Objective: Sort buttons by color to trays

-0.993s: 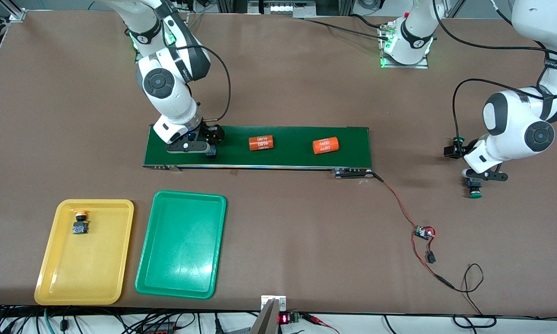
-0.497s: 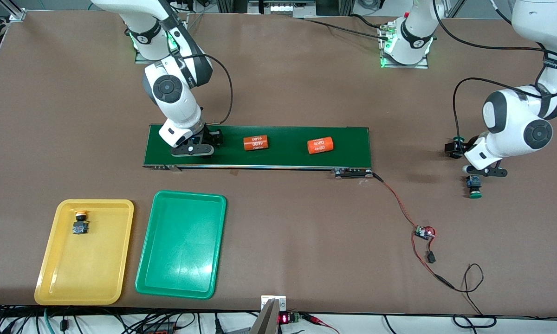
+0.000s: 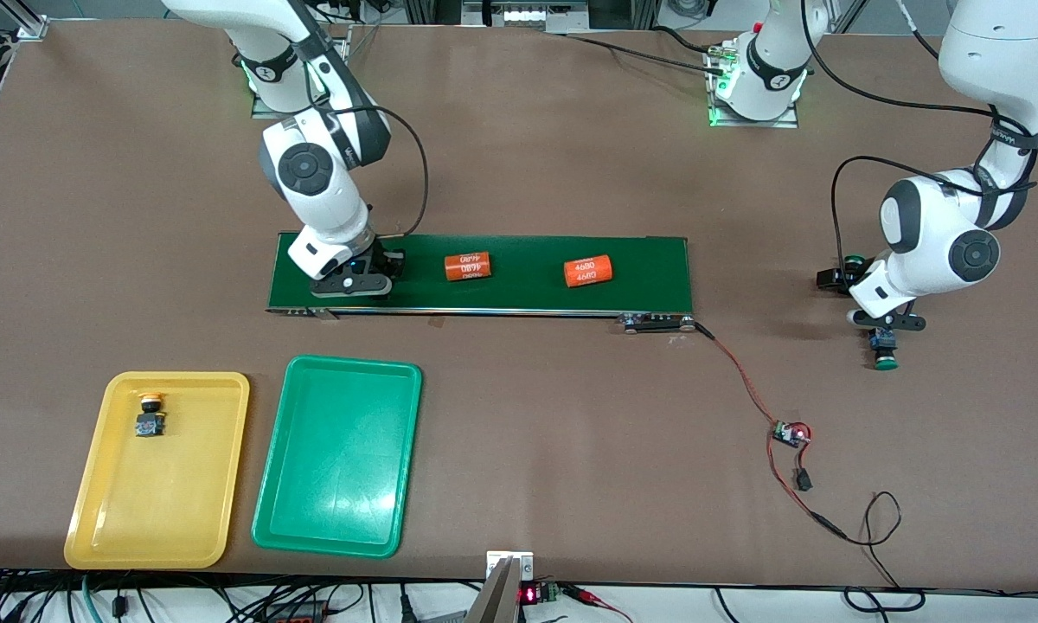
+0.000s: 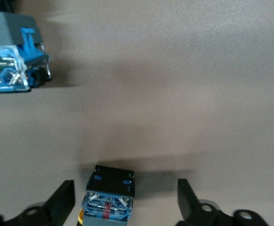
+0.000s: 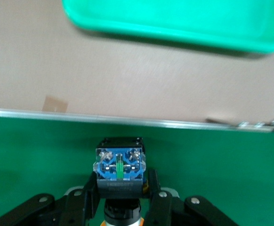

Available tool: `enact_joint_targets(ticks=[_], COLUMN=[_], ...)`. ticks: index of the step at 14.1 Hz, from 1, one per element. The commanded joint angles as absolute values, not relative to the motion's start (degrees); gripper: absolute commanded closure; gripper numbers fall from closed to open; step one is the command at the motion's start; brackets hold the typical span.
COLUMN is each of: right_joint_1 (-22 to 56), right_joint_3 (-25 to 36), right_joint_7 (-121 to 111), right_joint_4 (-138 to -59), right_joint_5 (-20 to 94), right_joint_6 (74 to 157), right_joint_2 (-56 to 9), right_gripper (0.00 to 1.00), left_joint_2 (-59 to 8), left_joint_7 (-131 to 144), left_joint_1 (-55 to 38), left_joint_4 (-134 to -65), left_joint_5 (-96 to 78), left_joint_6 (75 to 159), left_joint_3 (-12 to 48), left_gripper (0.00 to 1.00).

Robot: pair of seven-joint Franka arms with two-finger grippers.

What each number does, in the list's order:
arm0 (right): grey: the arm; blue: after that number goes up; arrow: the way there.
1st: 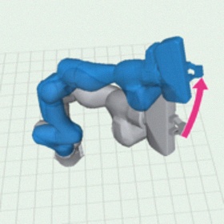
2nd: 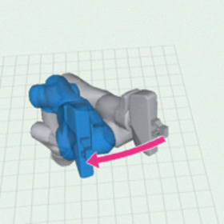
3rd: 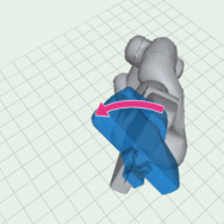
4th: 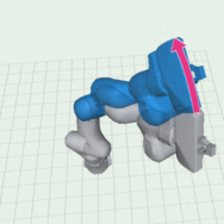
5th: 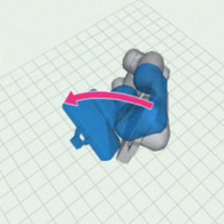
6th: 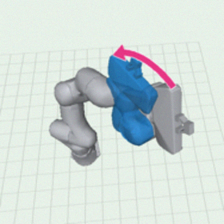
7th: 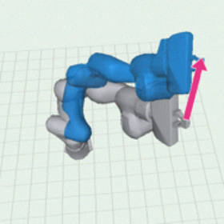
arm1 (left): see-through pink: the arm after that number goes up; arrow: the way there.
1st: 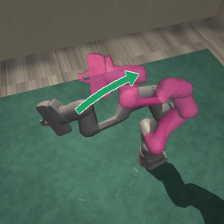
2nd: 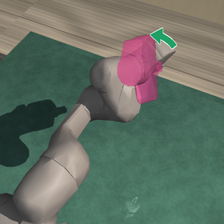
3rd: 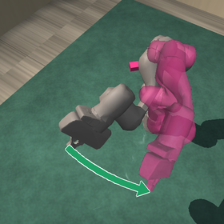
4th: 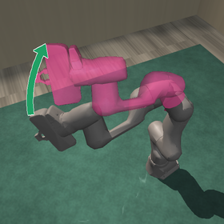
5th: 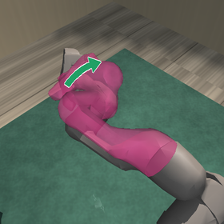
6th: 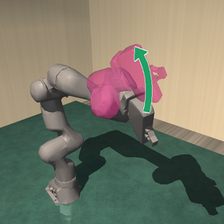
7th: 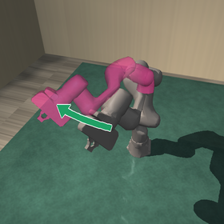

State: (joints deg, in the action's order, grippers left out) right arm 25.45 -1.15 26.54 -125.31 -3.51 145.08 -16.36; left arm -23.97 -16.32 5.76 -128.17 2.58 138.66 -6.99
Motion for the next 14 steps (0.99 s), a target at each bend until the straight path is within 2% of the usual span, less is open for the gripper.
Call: enact_joint_targets(ticks=[1, 2, 3, 5, 8, 14], right_joint_1=[20.33, 18.21, 16.11, 11.62, 4.94, -2.19], right_joint_3=[0.08, 0.09, 0.09, 0.0, 0.0, 0.09], right_joint_7=[17.8, 15.14, 13.73, 9.08, -2.7, -11.07], right_joint_4=[-118.25, -115.25, -112.53, -108.65, -104.6, -90.28], right_joint_5=[-3.61, -3.43, -3.43, -3.87, -3.16, -3.52], right_joint_6=[135.31, 131.78, 129.49, 126.05, 126.21, 127.18], right_joint_2=[-14.33, -14.33, -14.59, -15.81, -19.41, -34.17], right_gripper=[1.0, 1.0, 1.0, 1.0, 1.0, 1.0], left_joint_2=[-23.38, -23.2, -23.03, -22.76, -20.58, -16.53], left_joint_7=[-22.04, -23.02, -23.38, -23.38, -23.12, -22.24], left_joint_1=[5.98, 6.06, 6.06, 6.15, 6.15, 5.45], left_joint_4=[-128.32, -128.32, -128.23, -128.23, -127.45, -119.63], left_joint_5=[2.81, 2.81, 2.81, 2.81, 2.81, 1.76], left_joint_6=[137.99, 136.51, 135.1, 133.69, 129.31, 115.42], left_joint_3=[-7.47, -7.47, -7.47, -7.47, -7.47, -4.41], left_gripper=[0.57, 0.69, 0.74, 0.76, 0.86, 0.91])
